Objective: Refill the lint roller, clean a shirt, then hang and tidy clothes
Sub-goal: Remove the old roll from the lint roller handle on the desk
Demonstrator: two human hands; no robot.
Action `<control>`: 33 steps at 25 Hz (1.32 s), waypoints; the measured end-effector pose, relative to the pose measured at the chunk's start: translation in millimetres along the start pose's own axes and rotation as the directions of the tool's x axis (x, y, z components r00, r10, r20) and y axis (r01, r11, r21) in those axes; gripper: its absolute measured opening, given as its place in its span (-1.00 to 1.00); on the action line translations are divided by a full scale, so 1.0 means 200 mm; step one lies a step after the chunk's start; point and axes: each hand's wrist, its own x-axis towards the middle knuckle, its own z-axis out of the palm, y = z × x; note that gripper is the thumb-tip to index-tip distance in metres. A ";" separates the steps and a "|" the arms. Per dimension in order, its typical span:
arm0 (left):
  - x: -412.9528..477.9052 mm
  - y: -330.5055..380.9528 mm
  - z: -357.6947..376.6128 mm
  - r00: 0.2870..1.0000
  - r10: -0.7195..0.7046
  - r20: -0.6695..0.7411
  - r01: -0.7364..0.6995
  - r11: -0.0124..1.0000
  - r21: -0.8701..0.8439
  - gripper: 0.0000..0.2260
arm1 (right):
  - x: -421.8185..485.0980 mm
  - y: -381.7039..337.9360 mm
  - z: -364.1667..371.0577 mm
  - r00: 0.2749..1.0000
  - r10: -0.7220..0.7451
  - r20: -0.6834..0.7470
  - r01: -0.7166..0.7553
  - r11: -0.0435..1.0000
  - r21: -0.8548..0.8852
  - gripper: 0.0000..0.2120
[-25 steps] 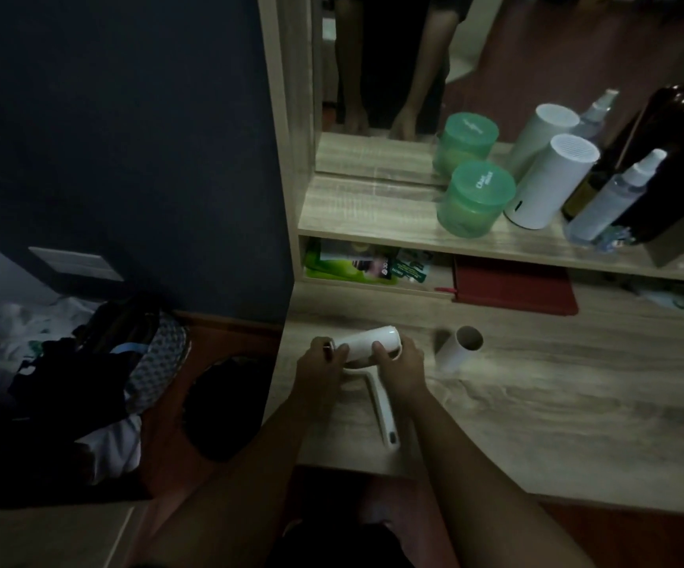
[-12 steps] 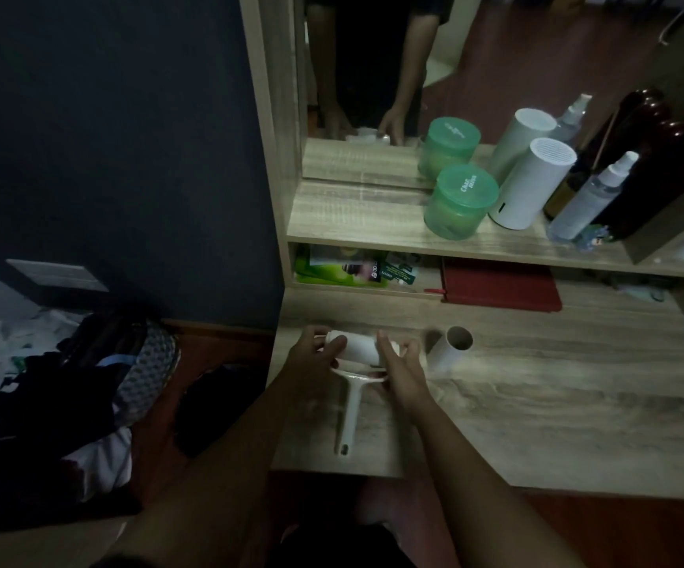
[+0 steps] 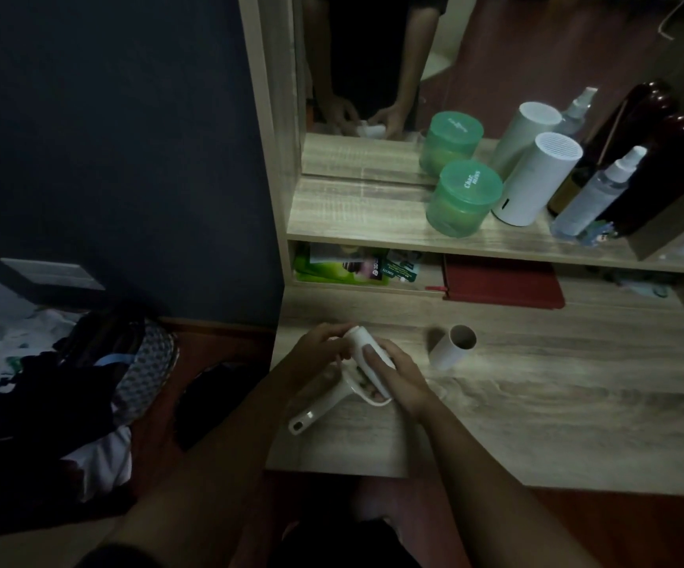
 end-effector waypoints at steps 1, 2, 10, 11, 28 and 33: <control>0.00 0.00 -0.01 0.999 0.011 0.033 -0.011 1.000 -0.004 -0.56 | 0.01 0.00 0.00 1.000 -0.001 0.018 0.000 1.000 0.012 -0.68; -0.01 -0.01 -0.03 0.999 -0.004 0.052 0.005 1.000 -0.015 -0.57 | 0.01 0.01 -0.01 0.999 0.017 0.030 -0.018 0.999 0.035 -0.72; -0.03 0.00 -0.02 0.993 -0.101 0.052 0.110 0.973 -0.204 -0.75 | 0.01 -0.05 0.00 0.989 0.075 0.127 -0.083 0.995 0.056 -0.80; -0.03 0.01 -0.01 0.990 -0.132 0.043 0.139 0.953 -0.271 -0.75 | 0.00 -0.05 0.01 0.990 0.065 0.123 -0.073 0.996 0.060 -0.77; 0.03 0.00 -0.05 0.971 -0.135 -0.195 0.131 0.991 -0.032 -0.73 | -0.02 -0.11 0.10 0.983 -0.172 0.065 0.184 0.925 -0.334 -0.58; 0.01 0.02 -0.08 0.982 -0.187 -0.033 0.176 0.962 -0.211 -0.74 | -0.02 -0.13 0.10 0.987 -0.159 0.028 0.160 0.940 -0.303 -0.64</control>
